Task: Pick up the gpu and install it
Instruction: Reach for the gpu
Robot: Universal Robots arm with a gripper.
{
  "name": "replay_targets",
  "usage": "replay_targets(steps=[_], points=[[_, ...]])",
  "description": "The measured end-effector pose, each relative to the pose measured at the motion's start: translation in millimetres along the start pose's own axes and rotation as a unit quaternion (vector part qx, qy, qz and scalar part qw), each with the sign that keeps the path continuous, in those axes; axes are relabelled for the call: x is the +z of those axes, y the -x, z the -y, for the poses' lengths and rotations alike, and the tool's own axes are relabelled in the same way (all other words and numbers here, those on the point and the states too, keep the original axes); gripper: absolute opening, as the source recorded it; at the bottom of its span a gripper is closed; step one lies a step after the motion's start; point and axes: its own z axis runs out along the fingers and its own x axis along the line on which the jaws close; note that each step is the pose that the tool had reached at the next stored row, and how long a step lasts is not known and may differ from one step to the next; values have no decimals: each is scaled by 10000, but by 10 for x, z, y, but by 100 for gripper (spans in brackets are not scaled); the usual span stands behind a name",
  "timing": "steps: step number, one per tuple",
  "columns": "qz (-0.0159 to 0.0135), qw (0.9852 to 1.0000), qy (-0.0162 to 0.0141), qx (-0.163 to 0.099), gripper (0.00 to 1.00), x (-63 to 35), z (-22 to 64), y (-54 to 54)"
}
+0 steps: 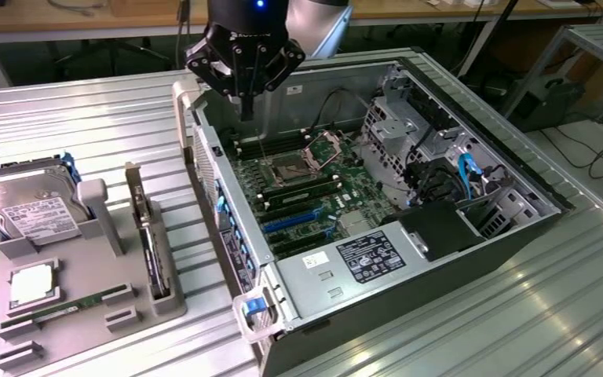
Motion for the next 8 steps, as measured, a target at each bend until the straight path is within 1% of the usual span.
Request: replay_targets(steps=[8], points=[[0, 10000, 0, -2, 11, -3, 13, -104]])
